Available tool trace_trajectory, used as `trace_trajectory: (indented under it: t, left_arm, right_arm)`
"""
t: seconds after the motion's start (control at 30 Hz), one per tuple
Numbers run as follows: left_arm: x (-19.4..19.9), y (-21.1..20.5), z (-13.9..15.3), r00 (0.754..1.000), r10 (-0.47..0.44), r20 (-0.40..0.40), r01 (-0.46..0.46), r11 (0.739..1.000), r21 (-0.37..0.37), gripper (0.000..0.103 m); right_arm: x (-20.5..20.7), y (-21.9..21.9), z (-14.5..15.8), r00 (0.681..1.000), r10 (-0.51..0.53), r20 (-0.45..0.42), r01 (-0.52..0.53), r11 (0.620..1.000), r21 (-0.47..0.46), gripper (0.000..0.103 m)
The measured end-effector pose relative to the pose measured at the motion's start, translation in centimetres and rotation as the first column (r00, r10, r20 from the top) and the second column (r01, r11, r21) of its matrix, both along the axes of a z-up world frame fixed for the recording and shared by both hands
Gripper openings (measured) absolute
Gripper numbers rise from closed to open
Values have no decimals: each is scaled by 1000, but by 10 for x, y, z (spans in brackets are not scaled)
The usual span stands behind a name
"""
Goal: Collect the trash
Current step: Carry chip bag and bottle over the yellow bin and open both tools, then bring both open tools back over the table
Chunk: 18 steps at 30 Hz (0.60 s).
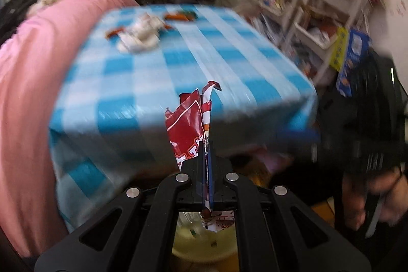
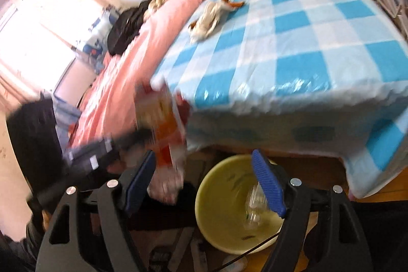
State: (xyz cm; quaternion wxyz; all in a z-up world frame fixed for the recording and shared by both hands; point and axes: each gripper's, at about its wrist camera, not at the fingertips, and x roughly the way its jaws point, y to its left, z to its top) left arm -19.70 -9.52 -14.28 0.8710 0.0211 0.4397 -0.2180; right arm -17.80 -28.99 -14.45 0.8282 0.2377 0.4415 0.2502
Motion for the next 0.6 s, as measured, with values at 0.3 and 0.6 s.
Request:
trace_trajectory:
  t: [0.3, 0.6]
  left_arm:
    - [-9, -3, -4, 998, 38, 53, -43, 994, 103, 49]
    - [-4, 4, 12, 977, 114, 181, -143, 977, 156, 62]
  right_arm:
    - [0, -13, 6, 992, -105, 69, 104, 994, 15, 76]
    - [-6, -15, 7, 991, -100, 90, 101, 995, -9, 78]
